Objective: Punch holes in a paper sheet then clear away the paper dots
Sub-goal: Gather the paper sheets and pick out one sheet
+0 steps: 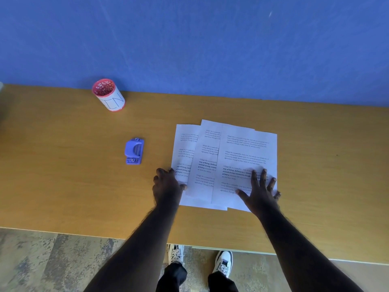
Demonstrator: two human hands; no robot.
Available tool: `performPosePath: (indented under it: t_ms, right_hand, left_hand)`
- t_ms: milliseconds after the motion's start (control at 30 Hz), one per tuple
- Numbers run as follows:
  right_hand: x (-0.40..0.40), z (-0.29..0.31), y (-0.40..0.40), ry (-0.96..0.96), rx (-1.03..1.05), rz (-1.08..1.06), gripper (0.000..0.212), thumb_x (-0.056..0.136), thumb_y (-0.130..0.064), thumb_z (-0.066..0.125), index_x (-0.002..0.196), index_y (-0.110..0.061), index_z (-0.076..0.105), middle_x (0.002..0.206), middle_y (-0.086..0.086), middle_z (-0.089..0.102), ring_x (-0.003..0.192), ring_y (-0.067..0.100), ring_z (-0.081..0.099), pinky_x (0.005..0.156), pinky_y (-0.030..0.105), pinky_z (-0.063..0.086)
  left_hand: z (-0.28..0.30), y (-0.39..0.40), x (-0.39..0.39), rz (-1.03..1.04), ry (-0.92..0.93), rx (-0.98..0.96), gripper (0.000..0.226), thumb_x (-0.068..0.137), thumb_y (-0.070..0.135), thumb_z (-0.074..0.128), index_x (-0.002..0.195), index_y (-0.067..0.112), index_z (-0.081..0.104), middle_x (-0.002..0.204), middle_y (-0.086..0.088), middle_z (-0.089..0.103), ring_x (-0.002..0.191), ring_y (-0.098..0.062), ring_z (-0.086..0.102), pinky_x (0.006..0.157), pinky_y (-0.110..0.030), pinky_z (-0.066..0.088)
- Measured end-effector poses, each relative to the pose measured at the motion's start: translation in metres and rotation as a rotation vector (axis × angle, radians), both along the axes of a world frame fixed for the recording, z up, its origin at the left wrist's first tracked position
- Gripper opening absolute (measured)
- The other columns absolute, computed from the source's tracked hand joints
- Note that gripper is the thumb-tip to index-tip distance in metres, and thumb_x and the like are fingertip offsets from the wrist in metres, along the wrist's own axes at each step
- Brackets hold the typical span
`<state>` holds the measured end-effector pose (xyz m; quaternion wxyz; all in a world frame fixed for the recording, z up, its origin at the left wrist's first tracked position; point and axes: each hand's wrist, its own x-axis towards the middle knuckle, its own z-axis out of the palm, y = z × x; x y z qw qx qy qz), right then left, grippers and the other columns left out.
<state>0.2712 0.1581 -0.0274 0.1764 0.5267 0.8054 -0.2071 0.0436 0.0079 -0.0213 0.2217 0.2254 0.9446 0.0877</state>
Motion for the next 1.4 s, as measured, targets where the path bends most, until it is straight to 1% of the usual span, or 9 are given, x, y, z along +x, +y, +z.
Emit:
performPosePath:
  t_ms: [233,333,533,700,833,1000,1200,1333,1400]
  right_hand:
    - [0.000,-0.001,0.000,0.010,0.003,0.003,0.095,0.091,-0.066,0.046,0.158,-0.022,-0.004,0.166,0.014,-0.017,0.150,0.048,-0.008,0.115,0.069,0.012]
    - [-0.003,-0.001,-0.002,0.035,0.014,0.015,0.094,0.092,-0.064,0.047,0.159,-0.020,-0.002,0.166,0.015,-0.014,0.150,0.048,-0.006,0.117,0.066,0.012]
    - [-0.012,-0.002,-0.010,0.095,-0.016,0.031,0.091,0.094,-0.060,0.047,0.159,-0.019,-0.002,0.166,0.014,-0.014,0.151,0.045,-0.008,0.119,0.062,0.010]
    - [-0.025,0.002,-0.018,0.162,-0.056,0.055,0.089,0.096,-0.056,0.046,0.158,-0.019,-0.005,0.167,0.011,-0.013,0.152,0.039,-0.009,0.120,0.057,0.007]
    - [-0.036,0.006,-0.025,0.202,-0.091,0.091,0.087,0.097,-0.054,0.046,0.158,-0.019,-0.007,0.167,0.009,-0.014,0.153,0.036,-0.010,0.120,0.055,0.004]
    - [-0.041,0.009,-0.027,0.259,-0.113,0.089,0.085,0.097,-0.053,0.047,0.159,-0.019,-0.001,0.168,0.007,-0.006,0.154,0.031,-0.003,0.121,0.053,0.009]
    - [-0.032,0.015,0.010,0.426,-0.094,-0.344,0.081,0.088,-0.043,0.065,0.155,-0.015,0.028,0.153,0.016,0.041,0.136,0.036,0.044,0.109,0.048,0.040]
    - [-0.017,0.023,0.039,0.659,-0.569,-0.770,0.050,0.089,-0.026,0.071,0.132,-0.004,0.059,0.119,0.015,0.071,0.104,0.033,0.068,0.086,0.044,0.056]
    - [-0.009,0.026,0.043,0.763,-0.813,-0.816,0.038,0.091,-0.020,0.069,0.125,-0.003,0.064,0.115,0.015,0.073,0.105,0.035,0.070,0.093,0.049,0.055]
  left_hand:
    - [-0.002,-0.004,-0.002,0.147,-0.199,0.237,0.073,0.069,0.025,0.079,0.133,0.024,0.043,0.127,-0.007,0.039,0.111,-0.033,0.051,0.091,-0.044,0.053]
    - [0.001,-0.002,-0.008,0.231,-0.265,0.315,0.062,0.076,0.027,0.070,0.134,0.024,0.047,0.125,-0.006,0.047,0.111,-0.029,0.055,0.092,-0.039,0.052]
    - [0.011,0.005,-0.010,0.086,-0.343,0.406,0.042,0.083,0.009,0.050,0.119,0.026,0.064,0.111,0.011,0.070,0.094,-0.012,0.062,0.066,-0.015,0.043]
    - [0.012,0.012,-0.003,0.128,-0.428,0.409,0.048,0.084,0.016,0.060,0.131,0.022,0.057,0.122,0.004,0.067,0.102,-0.018,0.063,0.079,-0.028,0.050]
    - [0.006,0.015,0.000,0.216,-0.513,0.415,0.047,0.082,0.022,0.069,0.127,0.019,0.055,0.121,0.000,0.065,0.098,-0.019,0.064,0.078,-0.034,0.055]
    - [-0.003,0.016,-0.003,0.339,-0.669,0.435,0.049,0.080,0.011,0.072,0.125,0.014,0.053,0.117,-0.005,0.063,0.099,-0.027,0.066,0.080,-0.043,0.058]
    - [-0.001,0.005,-0.012,0.482,-1.068,0.520,0.041,0.084,-0.005,0.069,0.122,0.003,0.060,0.114,-0.014,0.071,0.107,-0.032,0.067,0.095,-0.047,0.052]
    - [0.003,-0.002,-0.015,0.452,-1.193,0.547,0.036,0.085,-0.008,0.065,0.120,0.004,0.062,0.114,-0.013,0.072,0.101,-0.027,0.069,0.089,-0.037,0.056]
    - [0.002,-0.005,-0.017,0.398,-1.242,0.527,0.036,0.085,-0.005,0.067,0.119,0.007,0.063,0.114,-0.011,0.073,0.106,-0.028,0.069,0.096,-0.043,0.054]
